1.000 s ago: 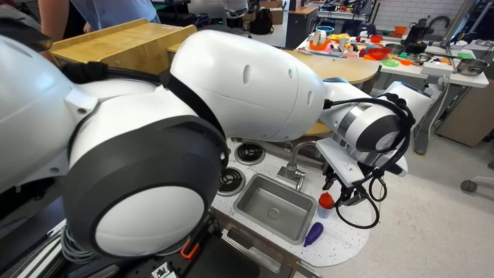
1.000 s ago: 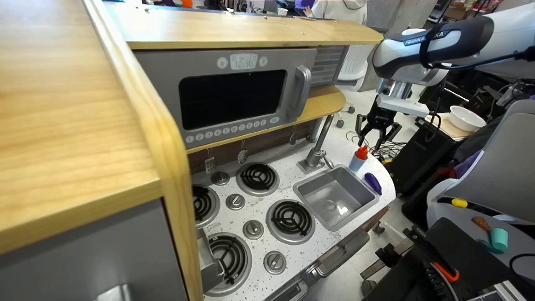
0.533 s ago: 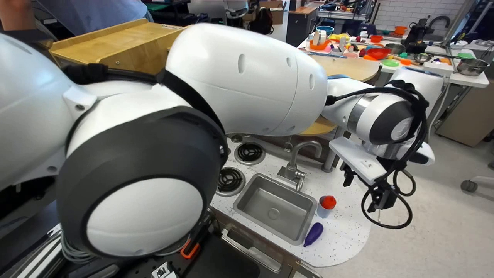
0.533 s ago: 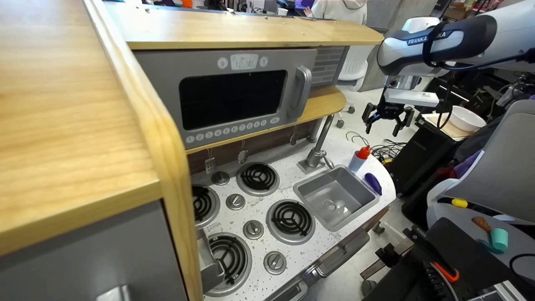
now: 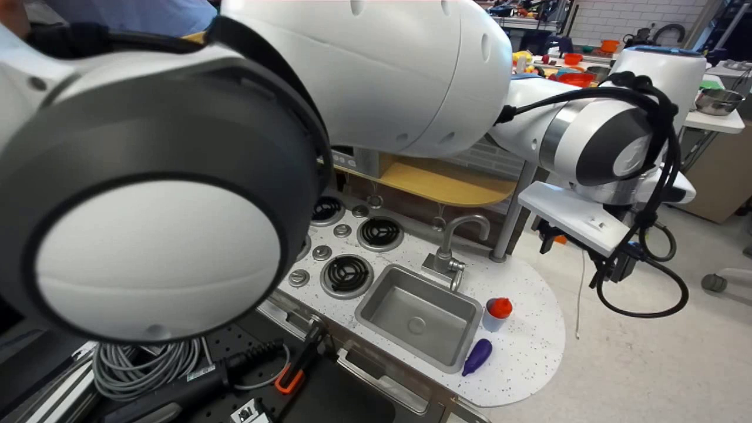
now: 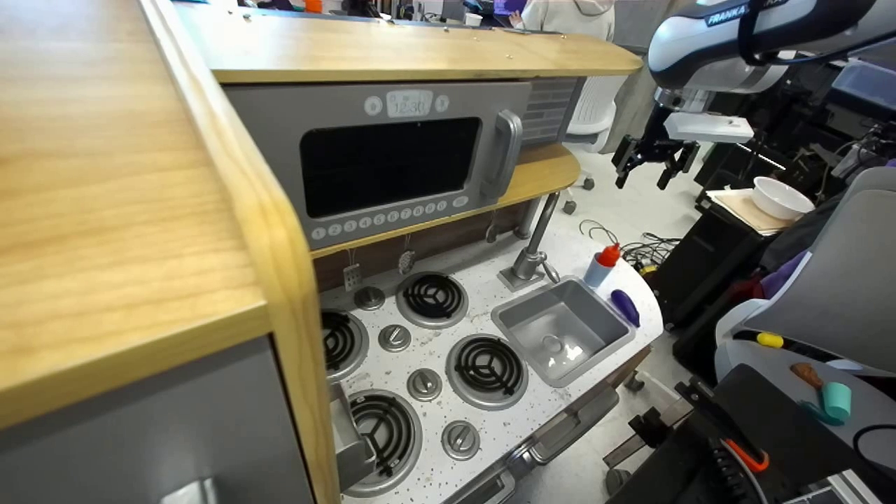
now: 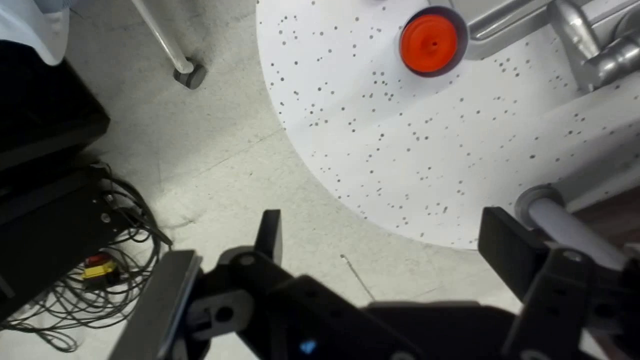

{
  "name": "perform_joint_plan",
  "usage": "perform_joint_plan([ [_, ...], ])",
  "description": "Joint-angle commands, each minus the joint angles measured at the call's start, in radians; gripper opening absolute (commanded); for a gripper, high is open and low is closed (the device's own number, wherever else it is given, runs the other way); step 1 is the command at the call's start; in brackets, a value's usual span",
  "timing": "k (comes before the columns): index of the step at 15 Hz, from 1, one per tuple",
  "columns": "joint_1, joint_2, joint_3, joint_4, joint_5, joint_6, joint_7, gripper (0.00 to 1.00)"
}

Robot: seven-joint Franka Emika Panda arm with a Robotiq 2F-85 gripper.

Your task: Take the sauce bottle on the stove and put it in the grey cup

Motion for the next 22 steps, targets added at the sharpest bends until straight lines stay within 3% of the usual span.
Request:
perform_joint_plan([
  [1, 0.008, -0.144, 0.059, -0.239, 0.005, 0.025, -0.173, 1.00],
  [6, 0.042, -0.247, 0.087, -0.459, -0.038, 0.033, -0.369, 1.00],
  [11, 0.092, -0.351, 0.096, -0.684, -0.070, 0.123, -0.537, 1.00],
  [15, 0.114, -0.432, 0.107, -0.868, -0.100, 0.240, -0.574, 1.00],
  [22, 0.165, -0.590, 0.112, -1.216, -0.104, 0.381, -0.516, 1.00],
])
